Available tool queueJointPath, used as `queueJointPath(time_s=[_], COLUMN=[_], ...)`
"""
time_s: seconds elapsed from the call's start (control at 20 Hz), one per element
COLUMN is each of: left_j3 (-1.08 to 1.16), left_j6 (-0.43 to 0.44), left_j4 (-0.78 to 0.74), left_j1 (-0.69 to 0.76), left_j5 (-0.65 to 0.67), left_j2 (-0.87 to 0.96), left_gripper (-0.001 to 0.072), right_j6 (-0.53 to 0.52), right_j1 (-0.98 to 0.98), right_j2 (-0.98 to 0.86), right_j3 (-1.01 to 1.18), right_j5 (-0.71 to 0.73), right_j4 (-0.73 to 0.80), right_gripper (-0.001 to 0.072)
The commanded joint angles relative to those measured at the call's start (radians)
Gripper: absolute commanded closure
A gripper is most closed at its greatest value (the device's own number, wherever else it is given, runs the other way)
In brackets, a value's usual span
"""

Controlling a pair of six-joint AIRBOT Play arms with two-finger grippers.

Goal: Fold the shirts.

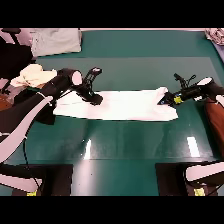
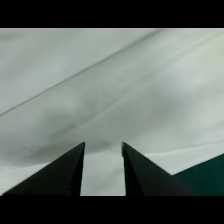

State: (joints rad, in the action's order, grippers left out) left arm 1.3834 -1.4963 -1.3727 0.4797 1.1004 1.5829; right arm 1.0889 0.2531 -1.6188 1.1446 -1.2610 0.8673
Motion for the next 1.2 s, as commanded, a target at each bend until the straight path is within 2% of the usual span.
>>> queueJointPath(time_s=[0.0,0.2,0.35,0.4,0.45,0.65,0.75,0.85,1.0,1.15], left_j3=[0.001,0.001,0.001,0.001,0.001,0.002,0.001,0.001,0.001,0.001], left_j6=[0.012,0.011,0.003,0.002,0.002,-0.026,-0.035,-0.037,-0.040,-0.011], left_j4=[-0.037,-0.057,-0.140,-0.167,-0.178,-0.177,-0.161,-0.160,-0.132,0.053], left_j1=[0.002,0.002,0.002,0.002,0.002,0.002,0.002,0.002,0.002,0.002], left_j5=[0.085,0.102,0.116,0.103,0.073,-0.076,-0.087,-0.088,-0.136,-0.201], left_j2=[0.008,0.008,0.008,0.008,0.009,0.010,0.010,0.010,0.021,0.037], left_gripper=[0.0428,0.0427,0.0429,0.0514,0.0563,0.0563,0.0565,0.0679,0.0679,0.0679], right_j6=[0.077,0.119,0.126,0.126,0.126,0.141,0.215,0.273,0.370,0.454], right_j1=[0.034,0.104,0.125,0.122,0.113,0.059,0.027,-0.019,-0.115,-0.228], right_j2=[0.055,0.098,0.104,0.104,0.104,0.104,0.117,0.153,0.228,0.295], right_j3=[0.049,0.085,0.084,0.084,0.084,0.084,0.084,0.084,0.084,0.084], right_j5=[-0.064,-0.108,-0.114,-0.120,-0.123,-0.131,-0.131,-0.129,-0.089,0.018], right_j4=[-0.034,-0.034,-0.035,-0.035,-0.035,-0.035,-0.039,-0.060,-0.142,-0.160], right_gripper=[0.0695,0.0696,0.0695,0.0695,0.0695,0.0695,0.0695,0.0695,0.0695,0.0695])
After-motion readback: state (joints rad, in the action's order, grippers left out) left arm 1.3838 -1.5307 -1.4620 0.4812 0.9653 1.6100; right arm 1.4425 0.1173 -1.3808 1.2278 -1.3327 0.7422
